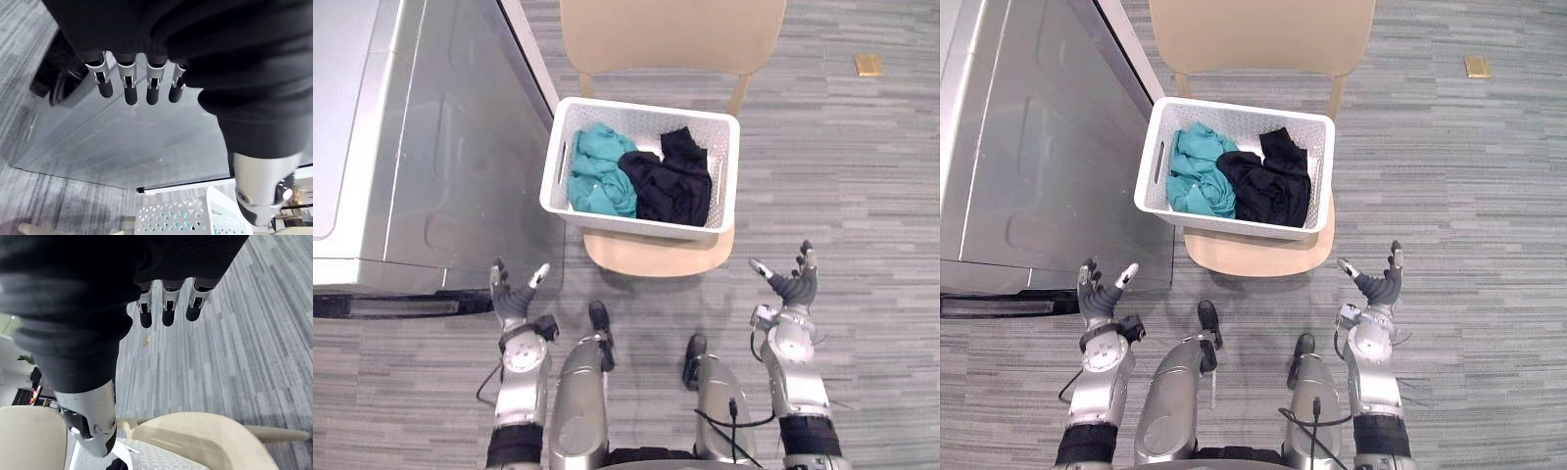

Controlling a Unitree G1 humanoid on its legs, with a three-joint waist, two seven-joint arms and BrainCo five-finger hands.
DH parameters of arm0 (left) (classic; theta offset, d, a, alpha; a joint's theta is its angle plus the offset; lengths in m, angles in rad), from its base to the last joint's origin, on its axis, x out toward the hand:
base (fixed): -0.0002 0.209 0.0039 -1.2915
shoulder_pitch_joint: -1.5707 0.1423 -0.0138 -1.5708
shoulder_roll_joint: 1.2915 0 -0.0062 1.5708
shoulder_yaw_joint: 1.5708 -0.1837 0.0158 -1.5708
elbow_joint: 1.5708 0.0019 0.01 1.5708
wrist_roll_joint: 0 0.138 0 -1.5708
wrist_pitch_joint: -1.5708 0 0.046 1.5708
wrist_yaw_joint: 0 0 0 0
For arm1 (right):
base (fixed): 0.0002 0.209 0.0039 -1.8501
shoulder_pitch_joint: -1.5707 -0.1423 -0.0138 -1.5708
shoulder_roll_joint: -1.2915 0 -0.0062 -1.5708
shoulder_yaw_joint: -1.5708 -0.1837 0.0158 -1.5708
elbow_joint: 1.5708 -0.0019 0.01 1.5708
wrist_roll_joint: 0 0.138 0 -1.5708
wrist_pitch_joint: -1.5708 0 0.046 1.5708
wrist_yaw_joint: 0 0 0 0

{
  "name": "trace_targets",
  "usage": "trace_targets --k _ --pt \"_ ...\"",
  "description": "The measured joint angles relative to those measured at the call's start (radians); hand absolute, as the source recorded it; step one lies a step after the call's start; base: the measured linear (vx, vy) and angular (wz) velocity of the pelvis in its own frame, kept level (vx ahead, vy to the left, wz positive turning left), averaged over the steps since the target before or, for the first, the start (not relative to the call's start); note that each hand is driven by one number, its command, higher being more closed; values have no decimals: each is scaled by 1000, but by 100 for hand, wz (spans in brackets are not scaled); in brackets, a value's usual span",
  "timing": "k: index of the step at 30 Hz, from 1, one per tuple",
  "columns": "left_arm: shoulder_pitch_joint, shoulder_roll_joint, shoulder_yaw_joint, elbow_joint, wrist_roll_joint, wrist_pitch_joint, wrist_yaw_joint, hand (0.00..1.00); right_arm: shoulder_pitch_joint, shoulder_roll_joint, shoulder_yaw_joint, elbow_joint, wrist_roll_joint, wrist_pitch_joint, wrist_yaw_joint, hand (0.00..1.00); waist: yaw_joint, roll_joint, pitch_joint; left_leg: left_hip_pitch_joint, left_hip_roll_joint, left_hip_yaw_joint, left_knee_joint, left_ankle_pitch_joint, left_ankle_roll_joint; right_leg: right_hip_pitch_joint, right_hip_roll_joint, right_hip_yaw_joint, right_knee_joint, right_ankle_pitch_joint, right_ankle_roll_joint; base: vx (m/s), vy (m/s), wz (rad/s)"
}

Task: Pick up the laundry basket with both hands and put the clothes into the washing machine.

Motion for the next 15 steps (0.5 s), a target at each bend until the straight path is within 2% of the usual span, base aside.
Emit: trace_targets --k 1,5,7,10,15 --pt "9 3 -1 28 -3 -2 -13 0 8 -1 -5 32 0 -1 12 0 2 -3 -9 17 -9 -1 -12 3 -3 16 -2 -3 -9 0 1 163 -15 19" --pt "51 18 -3 299 -26 1 -119 0 40 0 -16 360 -3 12 100 0 9 -2 -110 110 -44 -25 -86 25 -13 134 -14 -48 -82 -3 7 157 -24 25" --pt "51 29 -1 410 -24 1 -141 0 38 0 -19 478 -4 18 120 0 16 -1 -138 150 -57 -44 -119 33 -20 183 -15 -69 -114 -2 9 117 -40 20" --pt "45 42 11 528 -16 -1 -152 0 28 0 -27 623 -13 22 153 0 26 -1 -165 204 -71 -73 -166 52 -27 250 -13 -110 -149 -3 12 76 -48 33" --pt "32 71 12 618 24 -5 -152 0 -12 -2 -40 732 -22 17 168 0 26 5 -189 253 -83 -112 -224 83 -32 299 -10 -143 -165 -5 15 6 -37 21"
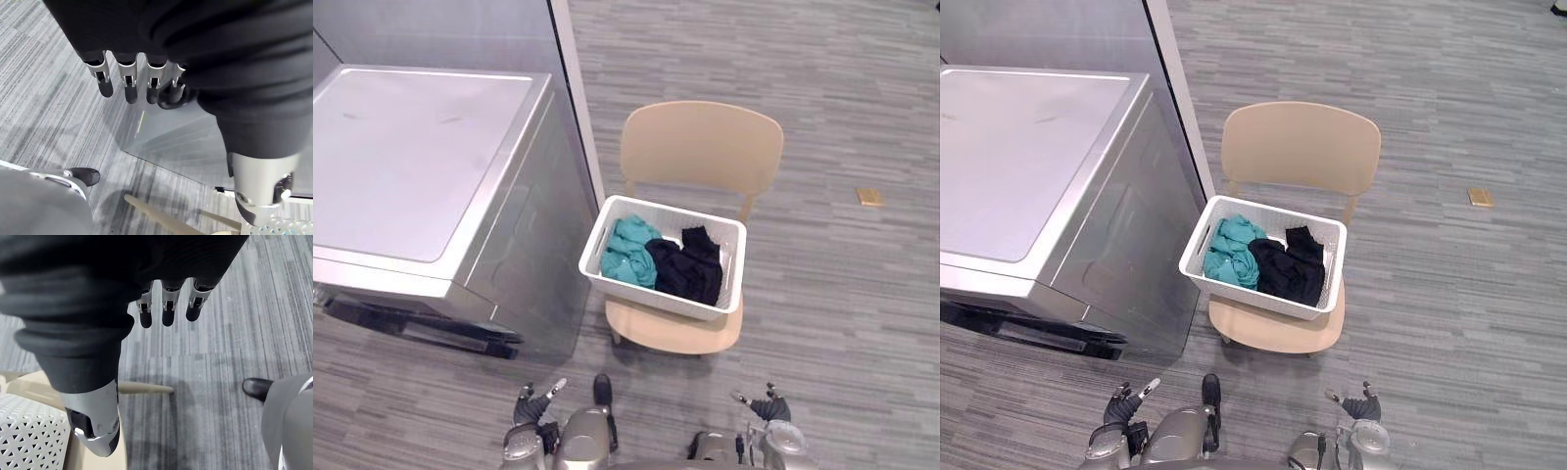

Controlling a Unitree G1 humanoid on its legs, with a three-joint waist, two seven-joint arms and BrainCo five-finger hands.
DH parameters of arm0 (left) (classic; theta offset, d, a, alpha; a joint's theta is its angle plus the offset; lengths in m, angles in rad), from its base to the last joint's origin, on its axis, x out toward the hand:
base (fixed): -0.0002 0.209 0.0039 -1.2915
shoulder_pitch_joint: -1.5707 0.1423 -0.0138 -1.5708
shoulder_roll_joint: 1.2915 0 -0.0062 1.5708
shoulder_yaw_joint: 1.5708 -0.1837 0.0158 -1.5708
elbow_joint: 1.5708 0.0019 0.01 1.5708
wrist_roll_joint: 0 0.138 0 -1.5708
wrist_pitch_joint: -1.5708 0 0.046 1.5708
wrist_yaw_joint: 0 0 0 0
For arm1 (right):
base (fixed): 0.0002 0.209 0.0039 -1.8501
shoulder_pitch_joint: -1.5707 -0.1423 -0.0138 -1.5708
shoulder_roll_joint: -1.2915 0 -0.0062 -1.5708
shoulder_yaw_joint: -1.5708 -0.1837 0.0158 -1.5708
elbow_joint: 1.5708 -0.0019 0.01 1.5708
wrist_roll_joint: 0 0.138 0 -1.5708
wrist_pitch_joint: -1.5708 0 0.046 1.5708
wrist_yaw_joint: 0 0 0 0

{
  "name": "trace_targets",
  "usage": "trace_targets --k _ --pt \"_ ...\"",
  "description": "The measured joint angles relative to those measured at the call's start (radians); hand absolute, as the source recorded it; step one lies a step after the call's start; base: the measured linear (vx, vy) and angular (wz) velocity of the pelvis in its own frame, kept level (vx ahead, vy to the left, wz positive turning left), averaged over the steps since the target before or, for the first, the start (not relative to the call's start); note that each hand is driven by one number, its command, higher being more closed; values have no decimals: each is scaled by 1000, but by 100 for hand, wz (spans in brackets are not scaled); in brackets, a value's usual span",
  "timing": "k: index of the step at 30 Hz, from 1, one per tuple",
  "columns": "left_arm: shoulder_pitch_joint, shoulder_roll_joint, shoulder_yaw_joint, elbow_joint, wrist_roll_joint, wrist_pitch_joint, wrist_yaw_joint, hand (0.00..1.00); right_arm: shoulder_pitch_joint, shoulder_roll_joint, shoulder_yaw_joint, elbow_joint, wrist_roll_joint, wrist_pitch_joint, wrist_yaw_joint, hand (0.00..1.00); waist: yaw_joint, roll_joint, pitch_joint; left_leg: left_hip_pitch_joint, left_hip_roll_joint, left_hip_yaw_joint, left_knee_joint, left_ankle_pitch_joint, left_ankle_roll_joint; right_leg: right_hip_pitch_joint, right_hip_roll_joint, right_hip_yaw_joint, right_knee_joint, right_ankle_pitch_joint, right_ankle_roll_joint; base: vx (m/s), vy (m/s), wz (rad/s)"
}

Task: Pick up the laundry basket with both hands and put the clothes into the washing machine.

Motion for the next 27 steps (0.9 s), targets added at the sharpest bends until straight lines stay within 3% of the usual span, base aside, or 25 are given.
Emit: trace_targets --k 5,7,8,9,10,11,13,14,15,16,18,20,21,23,24,25,26,27 --pt "-6 10 -1 26 27 0 1 0 -14 0 -6 20 1 -2 -3 0 0 7 -2 -95 -16 -72 71 16 12 -24 -11 -87 51 -19 8 -79 5 56" --pt "-10 11 -20 21 38 -2 1 0 -56 -6 -8 46 2 -4 -5 0 -3 9 -4 -186 -30 -89 60 128 29 -95 -19 -131 109 -17 -22 -116 13 90" --pt "-40 32 -19 30 39 2 2 0 -84 -3 -27 77 1 -6 -8 0 -6 -16 7 -215 -15 9 136 65 54 -100 -58 -176 83 -8 -32 -94 71 92" --pt "-55 38 -11 65 40 7 4 0 -105 -9 -28 87 1 -5 -17 0 -6 -19 11 -220 33 142 298 -80 106 -97 -82 -202 96 2 -21 -111 96 82" --pt "-58 42 -12 74 43 7 4 0 -109 -16 -29 88 -1 -4 -24 0 -5 -24 14 -198 59 195 354 -127 103 -94 -102 -212 115 2 -21 -114 188 60" --pt "-56 46 -14 92 58 5 6 0 -119 -31 -25 89 -10 2 -28 0 -10 -28 16 -138 146 305 425 -204 80 -87 -140 -218 159 3 -20 -82 145 41" --pt "-65 52 -26 105 85 5 7 0 -130 -46 -22 102 -14 3 -27 0 -35 -15 7 -102 213 373 439 -233 42 -80 -186 -256 181 17 6 -92 289 64" --pt "-81 52 -65 105 91 3 8 0 -131 -60 -28 117 -14 3 -27 0 -44 13 -9 -117 193 371 409 -267 -6 -77 -212 -299 179 38 42 -85 385 90" --pt "-98 54 -92 105 95 2 8 0 -132 -66 -35 127 -12 5 -27 0 -50 8 -13 -122 155 357 380 -279 10 -73 -225 -327 172 50 60 -32 364 125" --pt "-136 65 -139 106 108 -1 8 0 -131 -48 -47 133 -9 9 -24 0 -58 -8 -13 -150 87 321 344 -254 42 -60 -253 -373 138 81 51 -7 313 113" --pt "-148 68 -178 108 118 -2 7 0 -121 -28 -46 155 -9 10 -22 0 -50 -9 -14 -171 38 274 337 -246 54 -46 -263 -386 114 130 16 -6 361 101" --pt "-138 71 -179 121 134 -1 8 0 -123 -14 -46 156 -9 10 -22 0 -49 -9 -14 -163 1 247 327 -248 58 -25 -274 -376 132 134 10 -17 288 64" --pt "-128 76 -176 126 140 0 9 0 -130 -14 -43 156 -9 7 -22 0 -39 -9 -13 -147 -19 245 318 -256 79 -28 -294 -366 170 140 -5 -54 240 21" --pt "-102 86 -173 126 155 1 14 0 -136 -26 -14 157 -10 9 -22 0 -27 0 -9 -115 -44 230 303 -273 104 -66 -334 -290 296 149 -156 -69 199 15" --pt "-82 89 -170 128 155 2 23 0 -147 -30 27 157 -11 11 -23 0 -37 11 -3 -84 -52 212 264 -270 111 -130 -317 -174 393 113 -183 -72 126 36" --pt "-75 88 -167 128 154 3 29 0 -147 -26 60 154 -11 9 -22 0 -45 13 1 -49 -61 190 201 -265 104 -179 -241 -78 423 65 -106 -53 92 45" --pt "-63 90 -167 128 154 3 30 0 -147 -24 76 154 -11 8 -21 0 -47 13 1 -33 -65 182 167 -261 96 -196 -202 -47 420 48 -88 -45 88 54" --pt "-55 92 -167 127 154 2 30 0 -149 -21 96 144 -11 7 -21 0 -55 26 8 -15 -72 160 111 -252 84 -232 -120 -5 401 18 -74 -4 16 62"
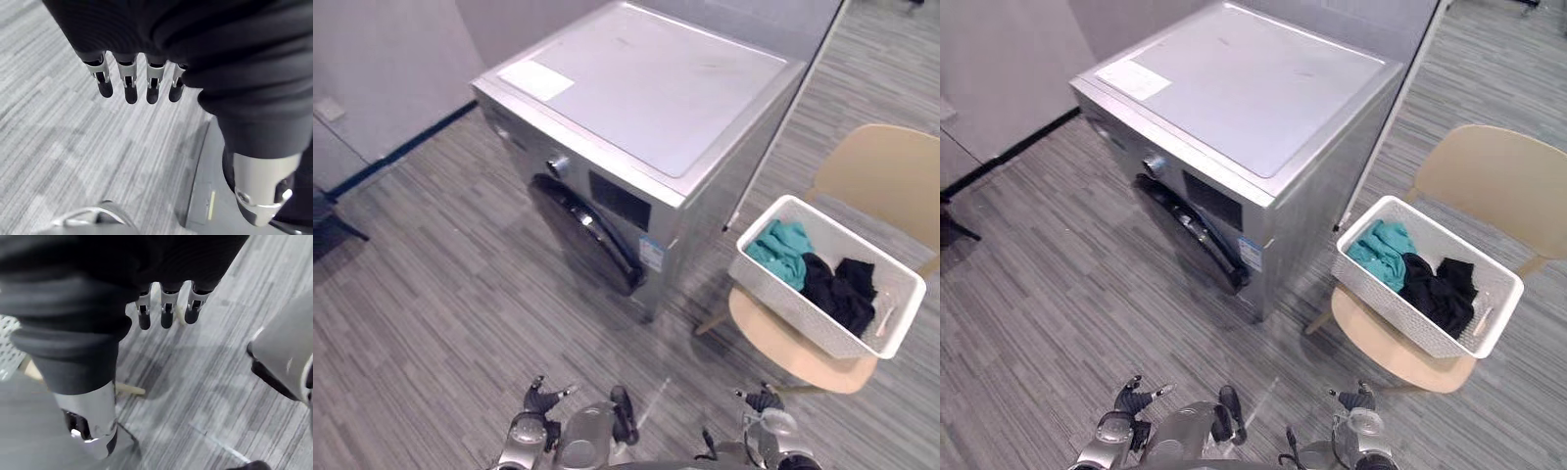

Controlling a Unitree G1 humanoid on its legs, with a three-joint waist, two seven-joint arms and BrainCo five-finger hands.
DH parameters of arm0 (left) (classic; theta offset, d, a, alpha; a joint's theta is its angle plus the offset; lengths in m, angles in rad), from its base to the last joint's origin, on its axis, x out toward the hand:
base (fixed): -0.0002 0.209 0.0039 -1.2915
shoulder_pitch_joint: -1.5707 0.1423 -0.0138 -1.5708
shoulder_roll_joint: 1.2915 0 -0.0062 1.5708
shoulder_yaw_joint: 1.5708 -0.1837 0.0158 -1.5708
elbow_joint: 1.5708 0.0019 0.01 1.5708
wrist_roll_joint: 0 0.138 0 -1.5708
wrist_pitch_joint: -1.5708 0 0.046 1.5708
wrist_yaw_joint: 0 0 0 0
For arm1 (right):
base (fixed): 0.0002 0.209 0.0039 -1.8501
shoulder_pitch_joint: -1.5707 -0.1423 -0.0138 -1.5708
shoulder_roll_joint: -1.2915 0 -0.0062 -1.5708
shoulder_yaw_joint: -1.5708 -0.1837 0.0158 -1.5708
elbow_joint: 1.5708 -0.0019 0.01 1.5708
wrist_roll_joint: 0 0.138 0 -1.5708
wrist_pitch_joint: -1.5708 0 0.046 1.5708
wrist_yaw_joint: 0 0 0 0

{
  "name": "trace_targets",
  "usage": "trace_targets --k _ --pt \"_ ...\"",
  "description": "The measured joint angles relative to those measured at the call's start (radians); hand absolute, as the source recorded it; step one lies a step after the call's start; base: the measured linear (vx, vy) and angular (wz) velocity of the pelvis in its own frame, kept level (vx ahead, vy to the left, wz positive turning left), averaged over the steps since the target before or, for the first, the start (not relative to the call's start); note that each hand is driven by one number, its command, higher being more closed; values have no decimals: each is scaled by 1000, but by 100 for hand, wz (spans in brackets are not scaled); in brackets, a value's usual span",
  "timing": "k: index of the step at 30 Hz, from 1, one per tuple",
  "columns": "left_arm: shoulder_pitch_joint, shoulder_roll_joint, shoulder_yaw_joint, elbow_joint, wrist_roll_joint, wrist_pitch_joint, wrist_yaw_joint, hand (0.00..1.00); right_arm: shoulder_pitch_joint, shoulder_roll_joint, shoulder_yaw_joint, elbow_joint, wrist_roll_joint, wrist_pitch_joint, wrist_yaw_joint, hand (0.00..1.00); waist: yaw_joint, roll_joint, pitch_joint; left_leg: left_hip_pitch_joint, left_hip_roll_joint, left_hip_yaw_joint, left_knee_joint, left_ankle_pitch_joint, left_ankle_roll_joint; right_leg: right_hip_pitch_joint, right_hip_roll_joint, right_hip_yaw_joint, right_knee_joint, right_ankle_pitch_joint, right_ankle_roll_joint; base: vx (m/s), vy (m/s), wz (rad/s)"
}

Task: Pick up the laundry basket with both hands and put the clothes into the washing machine.

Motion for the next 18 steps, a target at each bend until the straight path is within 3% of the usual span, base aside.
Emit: trace_targets --k 1,2,3,4,5,6,7,8,9,10,13,18 --pt "-1 -7 0 -1 0 0 0 0 0 -1 16 -29 0 0 -1 0 0 -9 2 8 -4 -12 -33 7 -12 -36 81 45 -44 -10 12 -8 6 55" --pt "-1 -8 0 -1 -1 -1 0 0 0 -1 20 -34 -1 -1 -1 0 0 -8 3 8 -5 -13 -38 11 -18 -41 95 55 -54 -12 17 -7 -42 80" --pt "-2 -4 -1 -1 0 -4 0 0 2 -1 43 -78 -15 -3 -1 0 -5 -6 11 -8 -34 -43 -44 23 -37 -58 152 123 -127 -11 14 -23 -45 77" --pt "-4 -1 0 -2 0 -5 0 0 2 -3 52 -93 -20 -3 -1 0 -5 -22 10 -12 -51 -50 -43 26 -42 -57 153 141 -145 -11 14 -37 -71 120" --pt "-6 -8 0 0 0 -9 1 0 -6 -11 72 -116 -27 -3 0 0 -5 -18 17 -20 -83 -80 -43 29 -46 -57 144 151 -151 -27 -20 -5 -49 100" --pt "-5 -19 7 -3 0 -14 8 0 -12 -26 98 -146 -40 -4 0 0 -1 -20 17 -21 -100 -97 -51 26 -49 -66 128 135 -188 -34 -20 18 -23 89" --pt "-3 -21 9 -4 0 -15 14 0 -16 -25 110 -166 -42 -5 2 0 1 -14 15 -44 -93 -103 -1 19 -34 -69 127 126 -203 -34 -20 100 -9 52" --pt "21 -26 9 -2 0 -15 18 0 -36 -20 168 -220 -50 -16 12 0 11 10 12 -67 -38 -134 86 10 -28 -71 146 104 -215 -27 -12 105 -7 23" --pt "35 -30 9 -1 1 -15 18 0 -41 -18 191 -231 -55 -24 21 0 9 28 4 -48 -3 -135 61 23 -38 -73 165 93 -215 -27 -11 147 -29 41" --pt "31 -30 9 7 1 -13 16 0 -51 -5 218 -240 -59 -26 25 0 4 21 9 -47 -7 -132 39 57 -32 -68 164 94 -221 -15 -14 119 -24 42" --pt "14 -30 6 7 1 -13 17 0 -76 18 284 -261 -70 -25 44 0 52 20 12 -51 -7 -149 18 77 -26 -51 178 79 -278 30 -14 114 -15 20" --pt "-14 -41 -1 -20 0 -24 20 0 -230 21 317 -280 -80 -25 38 0 55 42 24 -72 -21 -177 -5 104 -20 -53 172 45 -310 44 -16 118 -5 18"
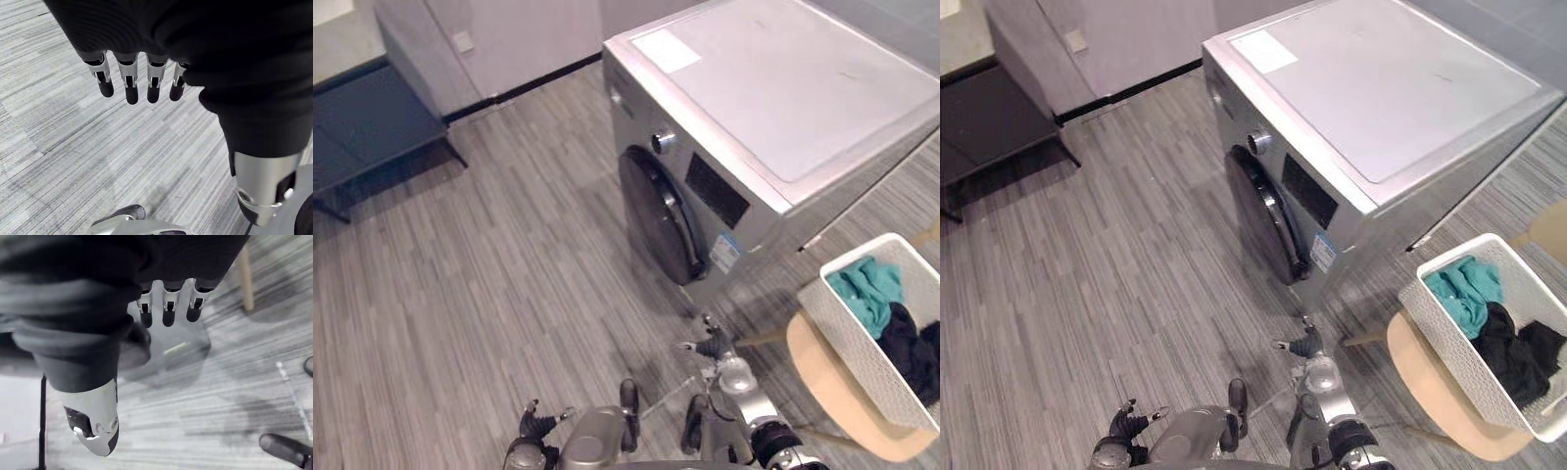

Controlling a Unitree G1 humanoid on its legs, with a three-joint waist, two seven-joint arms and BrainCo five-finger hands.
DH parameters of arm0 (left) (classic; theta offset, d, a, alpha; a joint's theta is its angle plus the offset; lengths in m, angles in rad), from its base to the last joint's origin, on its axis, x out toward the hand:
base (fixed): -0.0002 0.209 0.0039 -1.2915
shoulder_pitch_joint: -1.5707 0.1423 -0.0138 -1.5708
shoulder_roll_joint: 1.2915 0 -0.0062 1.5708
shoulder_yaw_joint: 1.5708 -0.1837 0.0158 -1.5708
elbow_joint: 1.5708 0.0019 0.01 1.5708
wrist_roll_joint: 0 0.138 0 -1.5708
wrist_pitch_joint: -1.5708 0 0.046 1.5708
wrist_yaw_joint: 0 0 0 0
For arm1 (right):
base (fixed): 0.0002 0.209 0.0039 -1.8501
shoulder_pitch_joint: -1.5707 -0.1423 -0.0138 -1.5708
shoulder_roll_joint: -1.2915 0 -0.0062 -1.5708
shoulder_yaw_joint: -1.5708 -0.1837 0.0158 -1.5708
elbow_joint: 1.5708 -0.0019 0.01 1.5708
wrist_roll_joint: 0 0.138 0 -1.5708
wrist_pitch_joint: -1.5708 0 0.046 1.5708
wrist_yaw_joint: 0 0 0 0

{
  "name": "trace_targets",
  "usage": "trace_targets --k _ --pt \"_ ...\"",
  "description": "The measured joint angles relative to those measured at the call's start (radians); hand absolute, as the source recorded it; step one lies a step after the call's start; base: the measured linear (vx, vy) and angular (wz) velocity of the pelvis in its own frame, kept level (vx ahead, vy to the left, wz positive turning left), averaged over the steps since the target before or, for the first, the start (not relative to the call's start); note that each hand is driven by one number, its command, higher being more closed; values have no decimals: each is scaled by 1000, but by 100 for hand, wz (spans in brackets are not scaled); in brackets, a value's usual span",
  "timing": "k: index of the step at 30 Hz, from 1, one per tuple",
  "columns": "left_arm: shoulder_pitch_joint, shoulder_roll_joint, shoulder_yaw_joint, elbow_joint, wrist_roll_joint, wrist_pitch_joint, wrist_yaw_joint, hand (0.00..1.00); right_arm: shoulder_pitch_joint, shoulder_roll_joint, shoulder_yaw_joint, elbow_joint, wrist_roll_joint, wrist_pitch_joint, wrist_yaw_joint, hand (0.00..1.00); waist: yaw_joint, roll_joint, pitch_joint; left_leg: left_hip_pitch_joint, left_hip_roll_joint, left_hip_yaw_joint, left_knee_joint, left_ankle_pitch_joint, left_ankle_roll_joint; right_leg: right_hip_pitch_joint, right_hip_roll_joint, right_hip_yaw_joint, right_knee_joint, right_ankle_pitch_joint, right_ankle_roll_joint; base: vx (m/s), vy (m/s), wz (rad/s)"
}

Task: Pick up the laundry basket with both hands and put the clothes into the washing machine.

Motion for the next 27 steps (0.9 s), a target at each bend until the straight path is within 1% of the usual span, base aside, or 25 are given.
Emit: trace_targets --k 3,4,6,7,10,11,13,14,18,19,21,24,27 --pt "-14 -14 -7 -11 -7 -10 17 0 -82 -26 -35 -60 -47 -1 -45 0 4 28 19 -28 -3 -14 1 3 3 -23 -5 -15 15 0 -1 67 -19 19" --pt "-16 -16 -9 -12 -10 -11 21 0 -119 -35 -56 -62 -61 0 -71 0 4 36 24 -43 -5 -15 1 8 -5 -43 -9 -15 29 0 -1 37 -31 11" --pt "-22 -16 -10 -25 -13 -15 24 0 -172 -57 -97 -63 -75 2 -108 0 5 42 49 -58 -8 -15 1 22 -25 -62 -18 -18 46 0 -1 10 -52 12" --pt "-23 -16 -10 -32 -24 -18 26 0 -194 -84 -114 -64 -75 2 -132 0 6 49 59 -70 -8 -22 1 26 -31 -76 -20 -22 58 -2 -4 -13 -78 15" --pt "-23 -17 -10 -42 -39 -19 40 0 -212 -136 -134 -75 -74 4 -152 0 6 58 80 -83 -5 -34 -2 32 -26 -92 -21 -32 73 -6 -10 -24 -76 11" --pt "-23 -18 -10 -42 -40 -19 40 0 -206 -156 -130 -104 -75 6 -152 0 3 62 87 -91 -5 -40 -8 37 -24 -105 -21 -36 82 -10 -17 -32 -72 7" --pt "-24 -18 -11 -43 -40 -17 41 0 -204 -151 -132 -113 -75 7 -157 0 1 63 88 -91 -5 -42 -28 53 -28 -114 -22 -36 88 -11 -18 -30 -65 8" --pt "-24 -18 -11 -45 -40 -18 41 0 -184 -144 -133 -150 -75 11 -170 0 0 63 88 -88 -5 -47 -37 57 -32 -115 -21 -38 90 -14 -23 -33 -58 9" --pt "-24 -23 -18 -43 -39 -15 41 0 -91 -125 -153 -307 -84 8 -184 0 0 63 89 -82 -5 -50 -49 57 -31 -115 -21 -38 97 -18 -28 -61 -55 4" --pt "-24 -22 -22 -43 -39 -16 42 0 -57 -116 -153 -339 -88 2 -197 0 -2 63 89 -73 -6 -49 -67 64 -21 -115 -21 -36 96 -18 -28 -59 -26 -3" --pt "-25 -21 -24 -43 -39 -15 44 0 -17 -102 -153 -351 -97 1 -212 0 -3 63 90 -71 -7 -48 -81 67 -24 -116 -20 -34 90 -18 -28 -61 -22 -4" --pt "-29 -15 -40 -43 -39 -15 45 0 21 -86 -153 -350 -97 2 -214 0 -6 63 91 -71 -8 -39 -111 88 -24 -135 -20 -26 90 -17 -28 -38 -24 -7" --pt "-46 -15 -42 -43 -39 -15 44 0 6 -93 -154 -312 -95 3 -213 0 -4 60 101 -71 -8 -40 -124 103 -18 -143 -19 -26 95 -17 -29 -11 -44 0"
